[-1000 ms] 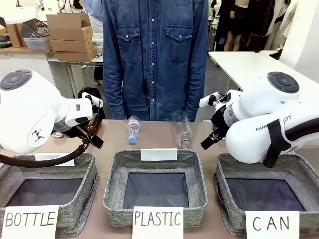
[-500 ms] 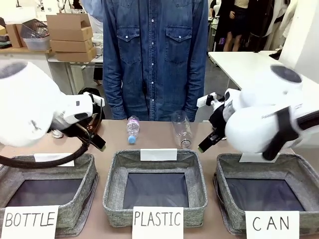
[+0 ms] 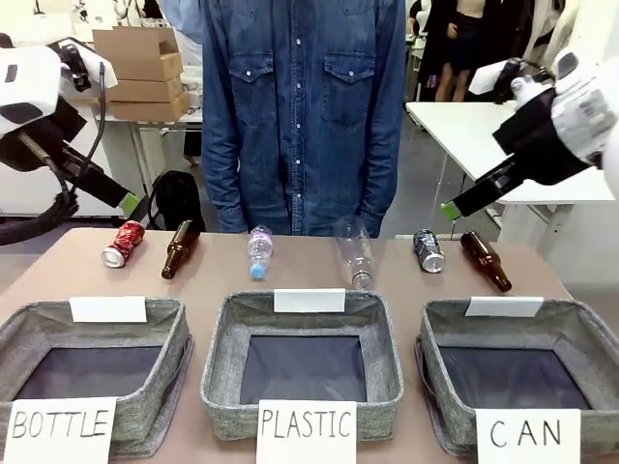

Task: Sort the can waste into the basket.
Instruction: Pick up the can waste from the table and place it in the right Fabric basket.

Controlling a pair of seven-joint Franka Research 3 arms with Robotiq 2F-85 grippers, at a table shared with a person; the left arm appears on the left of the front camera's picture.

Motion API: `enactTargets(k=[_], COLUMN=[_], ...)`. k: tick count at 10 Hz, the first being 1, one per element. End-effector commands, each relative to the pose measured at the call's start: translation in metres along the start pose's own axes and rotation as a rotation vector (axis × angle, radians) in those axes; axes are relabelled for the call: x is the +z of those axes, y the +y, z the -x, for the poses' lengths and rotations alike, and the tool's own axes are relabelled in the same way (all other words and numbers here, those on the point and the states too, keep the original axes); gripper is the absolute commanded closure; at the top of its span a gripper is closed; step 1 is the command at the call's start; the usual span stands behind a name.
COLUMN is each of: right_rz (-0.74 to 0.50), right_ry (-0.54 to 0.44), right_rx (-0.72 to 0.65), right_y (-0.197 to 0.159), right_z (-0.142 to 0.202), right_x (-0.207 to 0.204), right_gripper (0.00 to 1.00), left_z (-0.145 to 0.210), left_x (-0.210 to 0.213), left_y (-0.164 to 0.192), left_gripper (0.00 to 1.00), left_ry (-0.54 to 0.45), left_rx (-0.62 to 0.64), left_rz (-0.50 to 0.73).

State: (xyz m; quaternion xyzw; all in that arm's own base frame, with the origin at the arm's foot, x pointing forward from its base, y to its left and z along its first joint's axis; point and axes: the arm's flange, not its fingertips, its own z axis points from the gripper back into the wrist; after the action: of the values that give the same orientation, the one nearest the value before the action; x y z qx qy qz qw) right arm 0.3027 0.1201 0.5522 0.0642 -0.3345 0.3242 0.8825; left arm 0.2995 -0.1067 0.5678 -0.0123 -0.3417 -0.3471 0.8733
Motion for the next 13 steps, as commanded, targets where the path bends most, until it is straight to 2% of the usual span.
enactTargets(k=[1, 2, 3, 4, 5, 6, 7, 8, 9, 11, 12, 13], right_rz=[-0.053, -0.053, -0.013, -0.070, -0.224, -0.487, -0.603, -0.736, -0.866, -0.914, -0.880, -0.789], right_ry=[0.092, 0.092, 0.036, 0.080, 0.037, 0.005, -0.038, -0.158, -0.230, -0.267, -0.309, -0.334], right_rx=[-0.027, -0.027, -0.006, 0.026, -0.041, -0.229, -0.419, -0.583, -0.700, -0.938, -0.930, -0.871], right_y=[0.000, 0.000, 0.000, 0.002, -0.006, -0.023, -0.047, -0.074, -0.096, -0.123, -0.124, -0.121], right_z=[0.004, 0.004, 0.003, 0.012, 0.021, 0.030, 0.044, 0.062, 0.077, 0.094, 0.096, 0.096], right_x=[-0.050, -0.050, -0.015, -0.013, 0.000, 0.018, 0.032, 0.048, 0.055, 0.051, 0.050, 0.049], right_gripper=[0.00, 0.00, 0.00, 0.00, 0.00, 0.00, 0.00, 0.00, 0.00, 0.00, 0.00, 0.00], left_z=[0.003, 0.003, 0.003, 0.005, 0.011, 0.019, 0.030, 0.045, 0.056, 0.072, 0.079, 0.080], left_x=[-0.054, -0.054, -0.054, -0.038, -0.026, -0.013, -0.003, 0.004, 0.005, -0.004, -0.013, -0.021], left_y=[-0.001, -0.001, -0.001, 0.000, 0.013, 0.036, 0.062, 0.089, 0.110, 0.140, 0.145, 0.145], left_gripper=[0.00, 0.00, 0.00, 0.00, 0.00, 0.00, 0.00, 0.00, 0.00, 0.00, 0.00, 0.00], left_ry=[0.088, 0.088, 0.088, 0.078, 0.100, 0.086, 0.049, 0.026, -0.006, -0.145, -0.155, -0.117], left_rx=[0.058, 0.058, 0.058, 0.027, 0.044, 0.160, 0.323, 0.483, 0.613, 0.877, 0.949, 0.981], left_rz=[0.072, 0.072, 0.072, 0.044, 0.174, 0.365, 0.501, 0.551, 0.588, 0.750, 0.768, 0.735])
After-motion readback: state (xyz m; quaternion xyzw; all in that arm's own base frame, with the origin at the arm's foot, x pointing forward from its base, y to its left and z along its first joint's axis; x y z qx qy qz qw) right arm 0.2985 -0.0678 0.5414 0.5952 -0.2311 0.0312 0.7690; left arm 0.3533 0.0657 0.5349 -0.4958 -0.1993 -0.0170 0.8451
